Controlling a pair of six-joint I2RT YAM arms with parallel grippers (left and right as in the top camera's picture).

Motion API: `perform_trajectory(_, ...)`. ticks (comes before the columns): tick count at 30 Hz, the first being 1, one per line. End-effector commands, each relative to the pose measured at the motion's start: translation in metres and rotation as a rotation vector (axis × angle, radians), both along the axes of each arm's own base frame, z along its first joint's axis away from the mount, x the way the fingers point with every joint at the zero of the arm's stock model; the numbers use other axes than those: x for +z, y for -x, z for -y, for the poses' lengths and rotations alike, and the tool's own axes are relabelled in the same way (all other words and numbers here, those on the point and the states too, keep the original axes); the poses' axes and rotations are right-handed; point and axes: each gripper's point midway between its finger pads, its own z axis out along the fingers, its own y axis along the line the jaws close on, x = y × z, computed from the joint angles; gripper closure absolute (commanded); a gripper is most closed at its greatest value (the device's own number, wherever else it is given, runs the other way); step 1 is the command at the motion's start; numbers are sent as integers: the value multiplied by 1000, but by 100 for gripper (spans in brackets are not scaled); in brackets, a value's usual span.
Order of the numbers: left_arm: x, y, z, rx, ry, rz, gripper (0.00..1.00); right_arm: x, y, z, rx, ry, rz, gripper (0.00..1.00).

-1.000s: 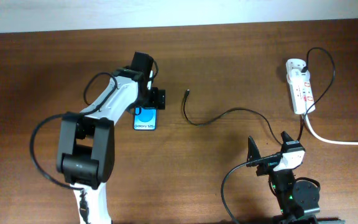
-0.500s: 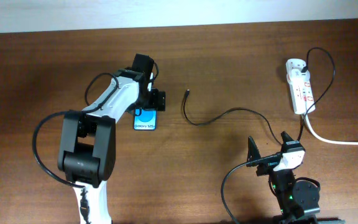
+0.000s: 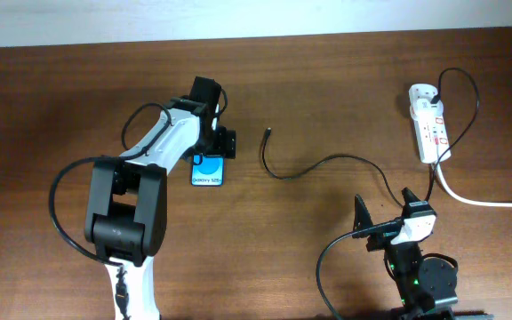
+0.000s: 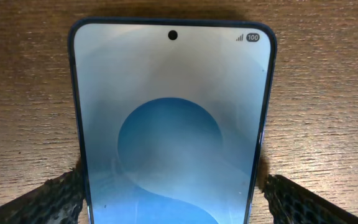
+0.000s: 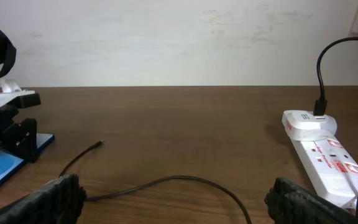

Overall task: Plug charger to phone and switch on socket
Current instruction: 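Lower the left gripper and close on the phone's top edge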

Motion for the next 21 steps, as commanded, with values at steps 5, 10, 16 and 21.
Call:
perform_trajectory(5, -21, 10, -2, -17, -11, -60, 25, -2, 0, 1, -5, -2, -5, 2)
perform_trajectory(10, -21, 10, -1, -17, -11, -57, 36, -2, 0, 1, -5, -2, -5, 1)
perform_trajectory(16, -20, 9, -1, -17, -10, -56, 36, -2, 0, 1, -5, -2, -4, 2)
perform_trajectory(21, 0, 1, 1, -17, -10, -55, 39, -2, 0, 1, -5, -2, -4, 2)
